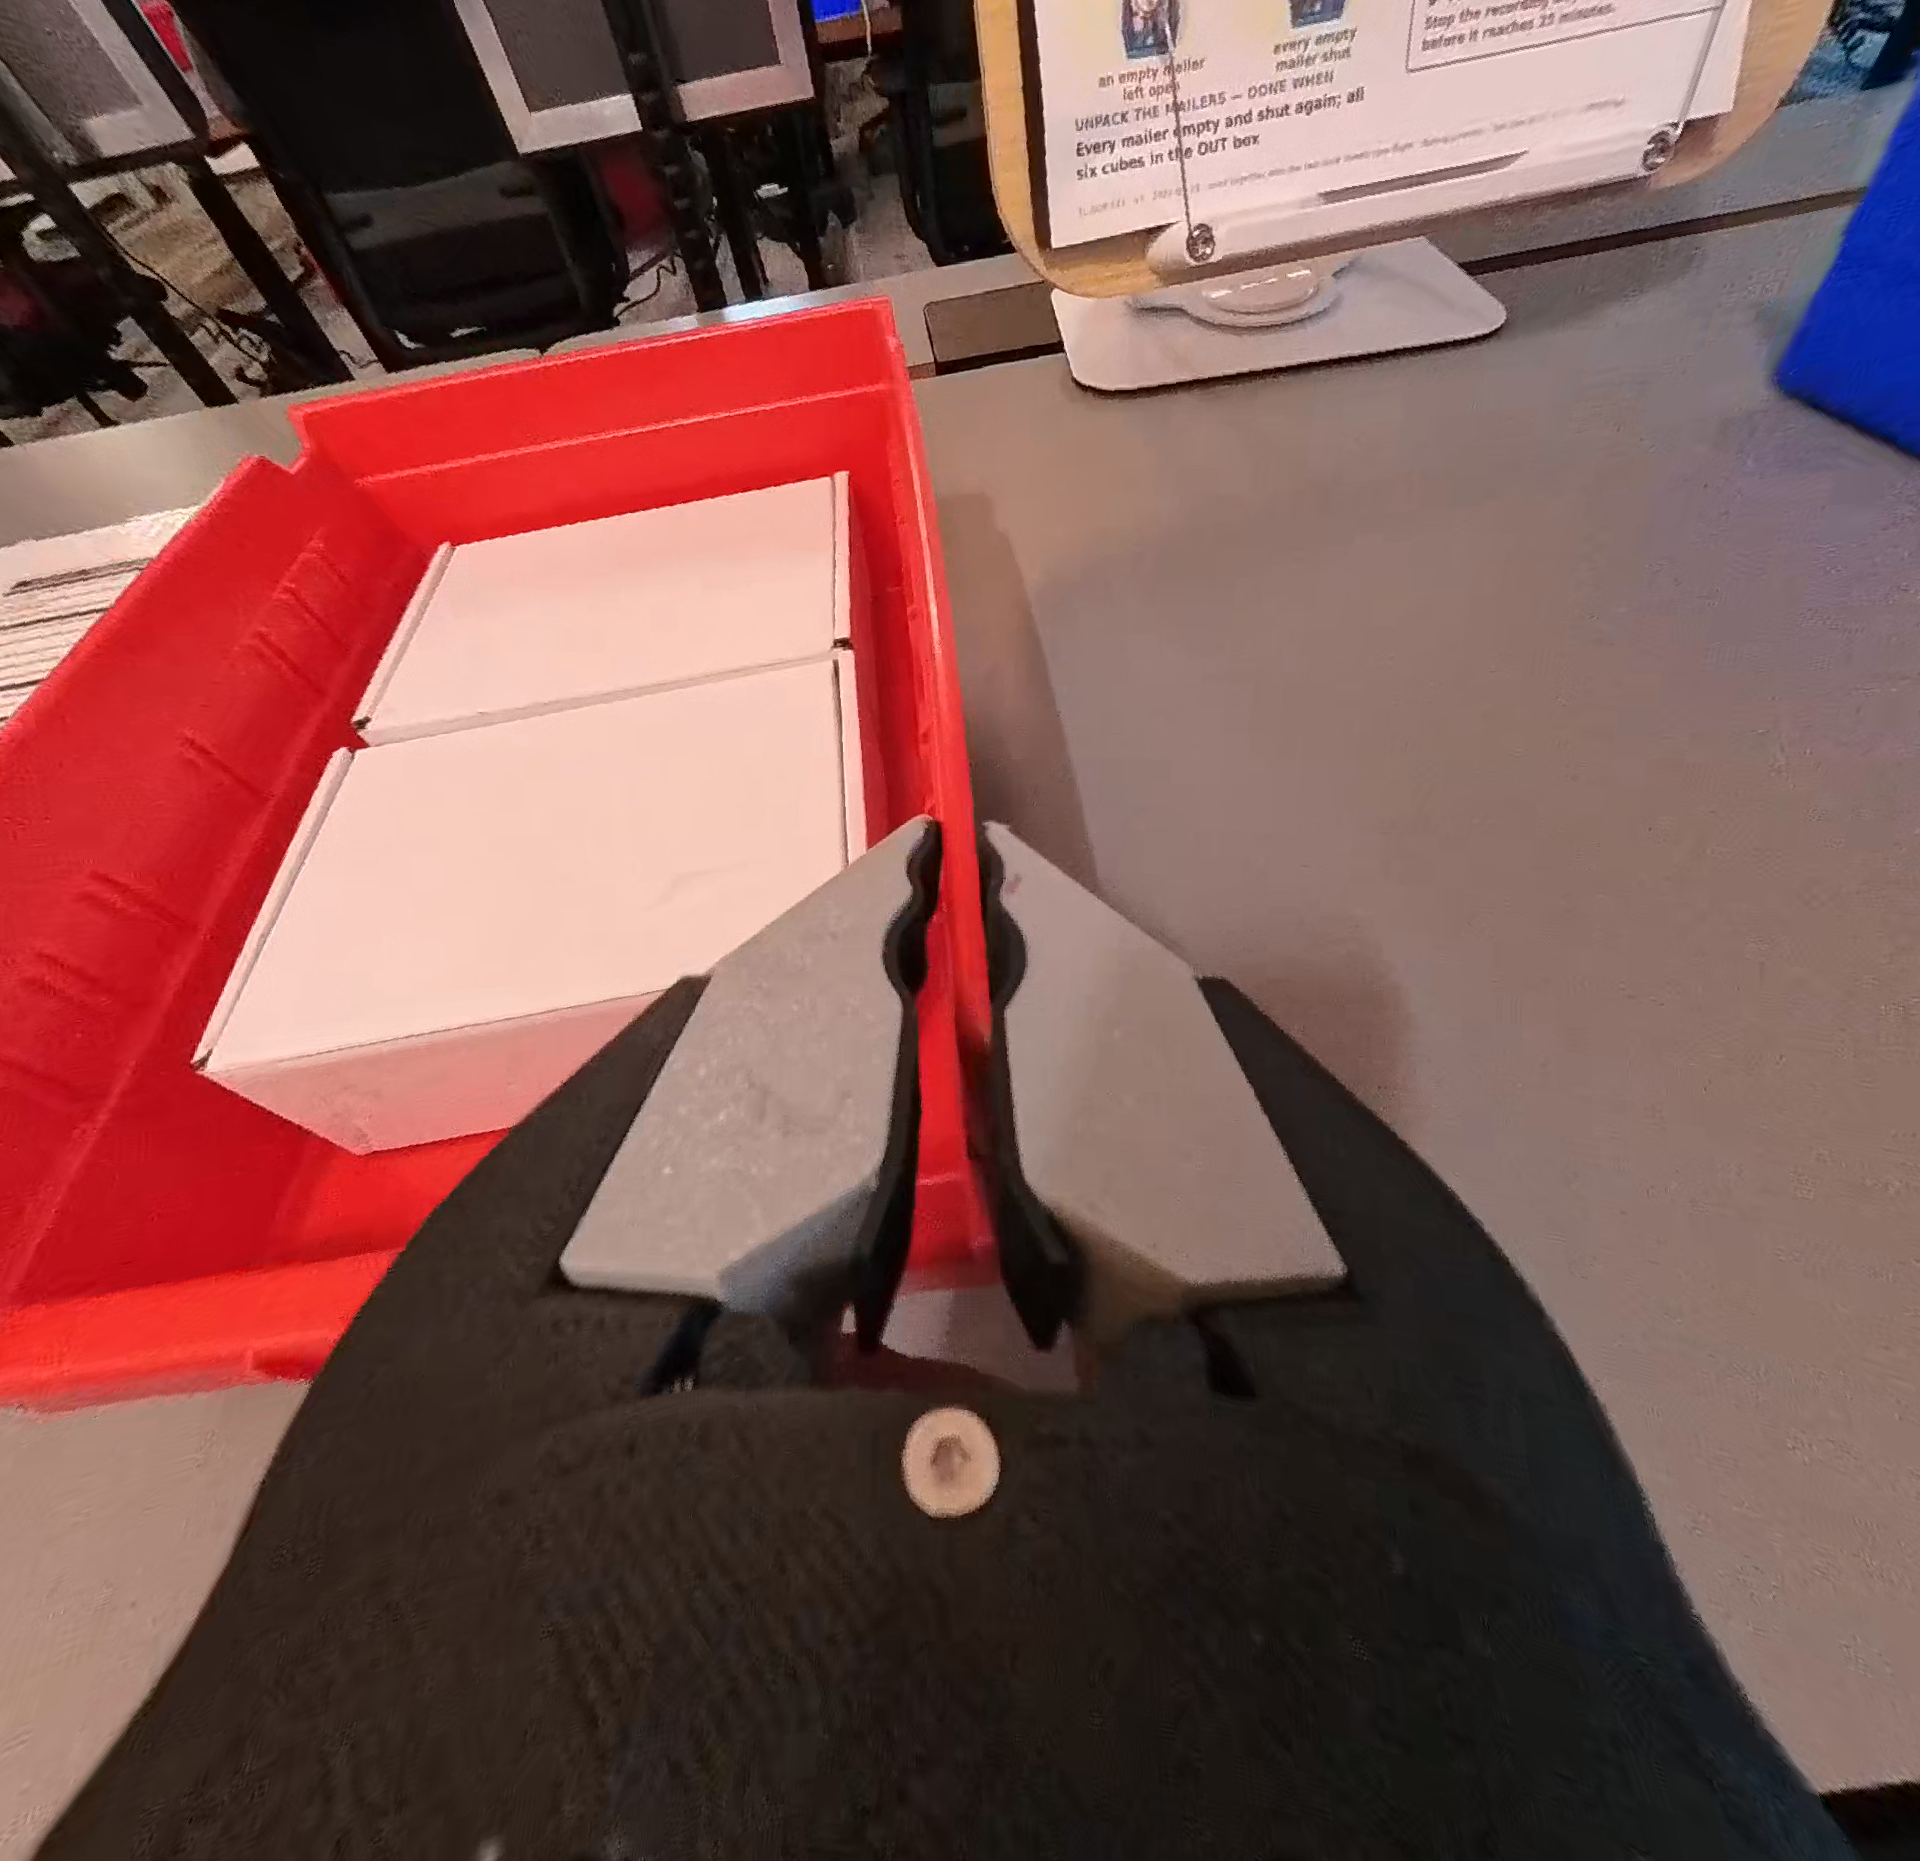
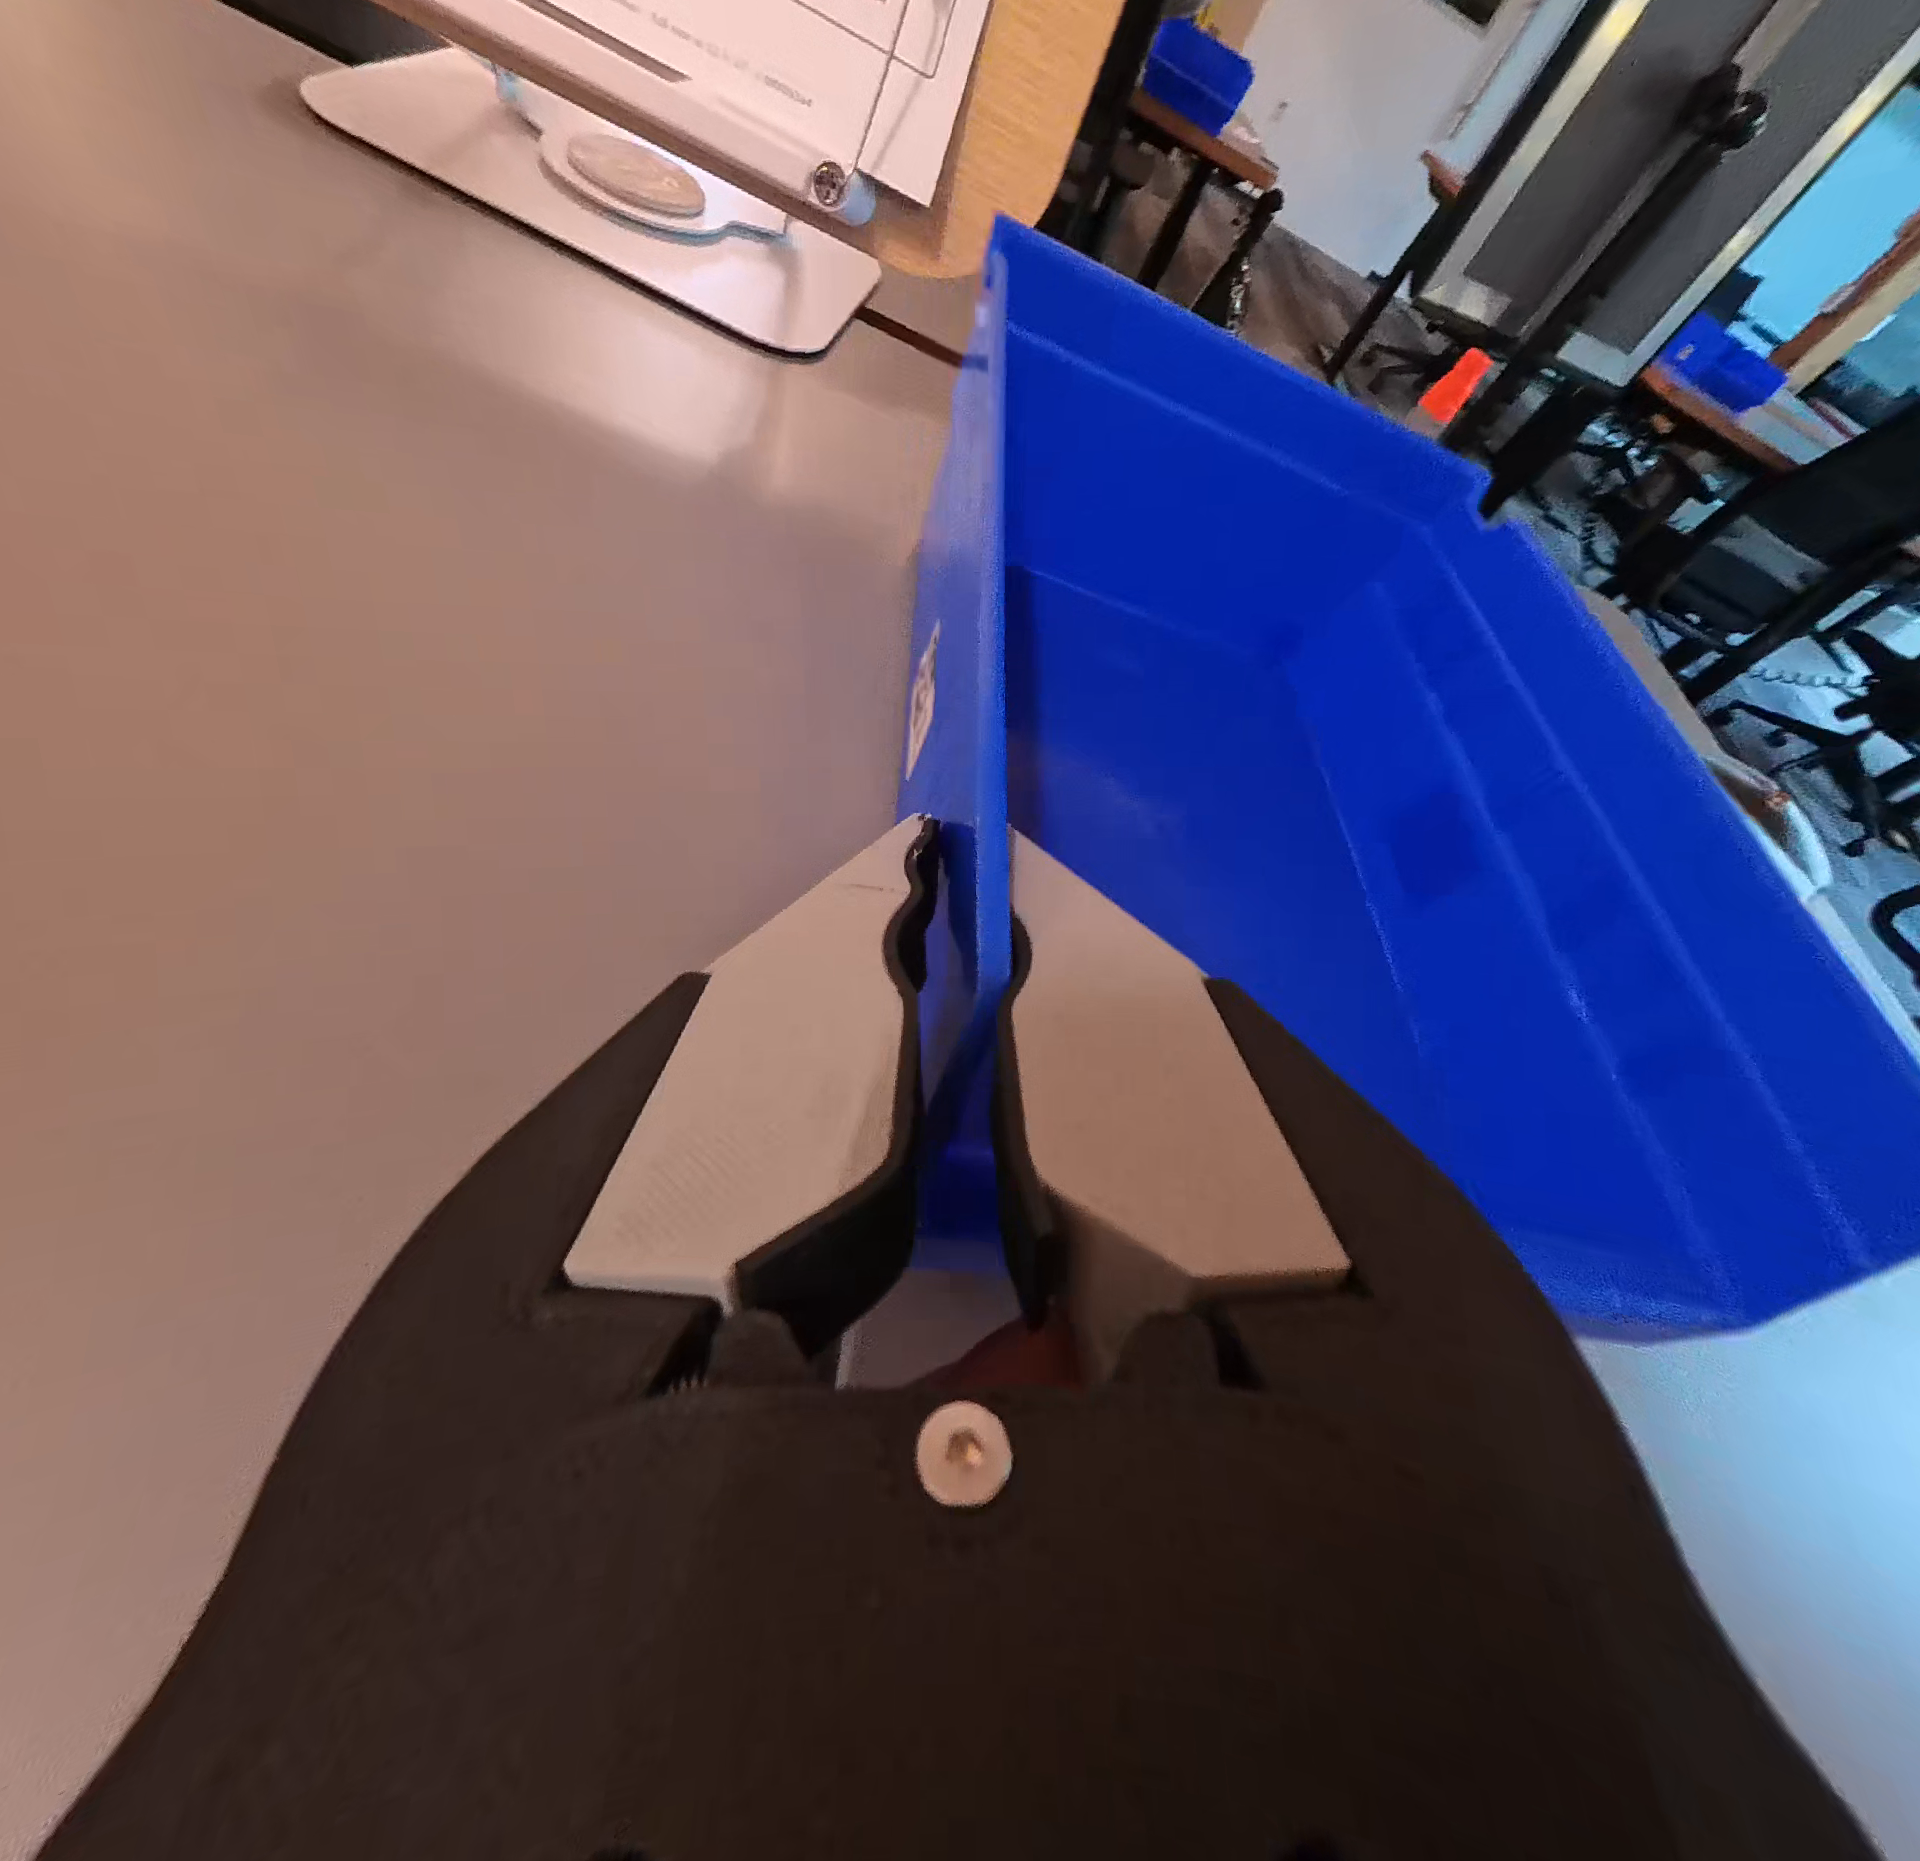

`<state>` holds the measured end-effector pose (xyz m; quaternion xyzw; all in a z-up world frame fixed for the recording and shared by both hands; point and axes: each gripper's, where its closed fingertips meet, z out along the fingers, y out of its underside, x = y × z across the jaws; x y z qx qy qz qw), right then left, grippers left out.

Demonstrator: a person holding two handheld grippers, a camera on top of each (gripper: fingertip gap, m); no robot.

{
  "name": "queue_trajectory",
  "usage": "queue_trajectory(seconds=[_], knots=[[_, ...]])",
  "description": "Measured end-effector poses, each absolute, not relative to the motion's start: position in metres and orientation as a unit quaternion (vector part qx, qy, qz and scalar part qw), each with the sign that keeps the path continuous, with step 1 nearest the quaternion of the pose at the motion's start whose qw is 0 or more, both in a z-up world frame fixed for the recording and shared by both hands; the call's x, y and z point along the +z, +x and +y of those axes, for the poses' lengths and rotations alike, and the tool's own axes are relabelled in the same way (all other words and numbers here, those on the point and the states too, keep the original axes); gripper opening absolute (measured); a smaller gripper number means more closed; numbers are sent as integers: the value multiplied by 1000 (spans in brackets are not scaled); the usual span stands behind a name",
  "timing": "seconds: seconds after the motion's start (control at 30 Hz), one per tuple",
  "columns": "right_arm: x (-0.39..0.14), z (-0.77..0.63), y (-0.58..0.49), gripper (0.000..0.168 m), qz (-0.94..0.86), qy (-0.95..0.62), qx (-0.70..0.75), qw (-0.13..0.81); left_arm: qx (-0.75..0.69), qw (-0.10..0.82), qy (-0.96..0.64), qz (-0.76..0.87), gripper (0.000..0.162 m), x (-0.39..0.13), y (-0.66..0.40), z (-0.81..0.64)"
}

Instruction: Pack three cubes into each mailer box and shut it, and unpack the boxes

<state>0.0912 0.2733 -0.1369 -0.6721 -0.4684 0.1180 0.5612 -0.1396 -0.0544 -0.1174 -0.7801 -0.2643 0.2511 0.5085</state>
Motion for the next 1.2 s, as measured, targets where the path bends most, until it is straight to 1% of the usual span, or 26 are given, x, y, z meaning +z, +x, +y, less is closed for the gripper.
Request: queue_trajectory(seconds=[0.17, 0.2, 0.27, 0.3, 0.33, 0.37, 0.47, 0.5, 0.57, 0.63, 0.7, 0.77, 0.8, 0.87, 0.93, 1.0, 1.07, 1.13, 1.2], knots=[[-133, 271, 98, 3, -456, -680, 141, 556, 241, 511, -785, -255, 5, -115, -136, -56], [-129, 268, 98, 8, -455, -677, 160, 556, 236, 515, -787, -245, 9, -112, -133, -57], [-112, 262, 103, 17, -451, -666, 186, 564, 236, 521, -791, -219, 23, -103, -129, -63], [-102, 258, 105, 23, -452, -659, 197, 568, 243, 521, -789, -219, 26, -96, -132, -73], [-91, 254, 108, 30, -452, -650, 212, 573, 245, 523, -785, -223, 28, -89, -134, -84], [-79, 248, 110, 34, -451, -641, 230, 577, 240, 528, -782, -228, 29, -82, -135, -95], [-48, 224, 111, 42, -452, -606, 305, 579, 233, 533, -775, -249, 37, -70, -144, -130], [-44, 215, 109, 44, -458, -597, 325, 572, 244, 528, -772, -256, 38, -69, -150, -141], [-48, 198, 101, 46, -484, -589, 348, 546, 259, 512, -776, -263, 38, -71, -164, -158], [-65, 183, 90, 49, -516, -586, 356, 514, 244, 478, -803, -259, 44, -87, -178, -167], [-85, 168, 77, 50, -544, -584, 361, 483, 203, 452, -823, -279, 53, -101, -195, -172], [-102, 153, 63, 53, -570, -581, 365, 453, 136, 450, -833, -291, 56, -106, -203, -167], [-108, 145, 56, 53, -582, -576, 367, 442, 114, 440, -839, -298, 60, -108, -208, -166], [-116, 129, 44, 55, -604, -563, 367, 428, 112, 410, -849, -314, 64, -113, -224, -168], [-115, 114, 34, 55, -623, -546, 366, 425, 117, 374, -860, -326, 63, -120, -239, -170], [-110, 98, 25, 55, -640, -523, 367, 426, 111, 336, -873, -335, 54, -129, -246, -169], [-103, 81, 16, 57, -657, -500, 370, 425, 112, 307, -883, -338, 54, -136, -252, -166], [-97, 62, 4, 61, -675, -478, 378, 416, 109, 287, -889, -338, 57, -142, -254, -162], [-95, 44, -12, 66, -692, -462, 386, 399, 82, 283, -892, -344, 68, -147, -251, -155]])
